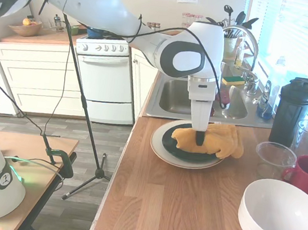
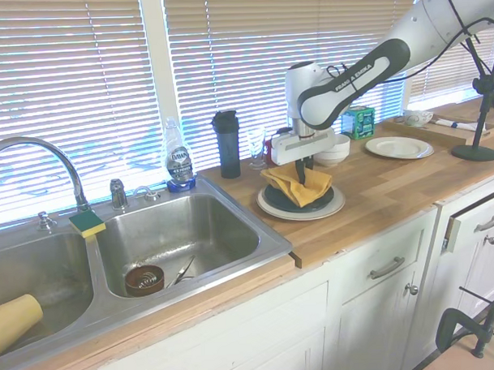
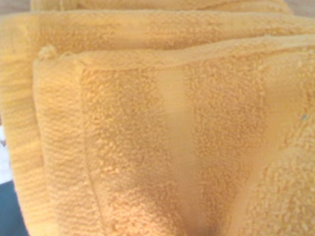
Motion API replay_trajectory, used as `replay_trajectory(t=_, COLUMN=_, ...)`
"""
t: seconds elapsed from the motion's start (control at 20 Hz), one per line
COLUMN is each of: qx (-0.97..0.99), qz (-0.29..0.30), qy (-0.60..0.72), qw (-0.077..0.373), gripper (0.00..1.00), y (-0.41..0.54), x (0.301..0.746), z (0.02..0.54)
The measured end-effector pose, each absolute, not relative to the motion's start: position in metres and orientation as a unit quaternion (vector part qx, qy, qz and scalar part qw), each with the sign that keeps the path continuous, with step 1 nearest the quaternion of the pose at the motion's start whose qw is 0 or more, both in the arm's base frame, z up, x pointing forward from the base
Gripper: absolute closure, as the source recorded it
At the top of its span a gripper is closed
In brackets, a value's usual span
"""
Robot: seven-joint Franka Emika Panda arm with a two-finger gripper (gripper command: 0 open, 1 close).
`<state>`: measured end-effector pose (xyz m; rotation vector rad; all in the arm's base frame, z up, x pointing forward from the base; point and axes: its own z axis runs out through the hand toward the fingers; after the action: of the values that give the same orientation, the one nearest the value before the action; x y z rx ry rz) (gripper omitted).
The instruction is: Wipe the blue plate in clockwise motion
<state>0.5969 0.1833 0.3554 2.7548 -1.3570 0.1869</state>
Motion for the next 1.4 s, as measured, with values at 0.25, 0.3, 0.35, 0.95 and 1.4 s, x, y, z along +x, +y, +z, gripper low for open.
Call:
replay_trajectory(t=0.25, qx=0.9, qz=0.056, qy=-0.431, qw=0.039, gripper=1.0, y=0.175, x=0.56, z=0.356)
replay_trajectory(t=0.3, qx=0.901, qz=0.056, qy=-0.428, qw=0.039, gripper=1.0, y=0.177, x=0.552, z=0.356)
replay_trajectory(t=0.35, qx=0.903, qz=0.055, qy=-0.423, qw=0.039, gripper=1.0, y=0.18, x=0.545, z=0.356)
replay_trajectory(t=0.95, qx=0.922, qz=0.055, qy=-0.383, qw=0.023, gripper=1.0, y=0.23, x=0.515, z=0.354)
replay_trajectory(t=1.4, qx=0.911, qz=0.061, qy=-0.408, qw=-0.01, gripper=1.0, y=0.196, x=0.512, z=0.418)
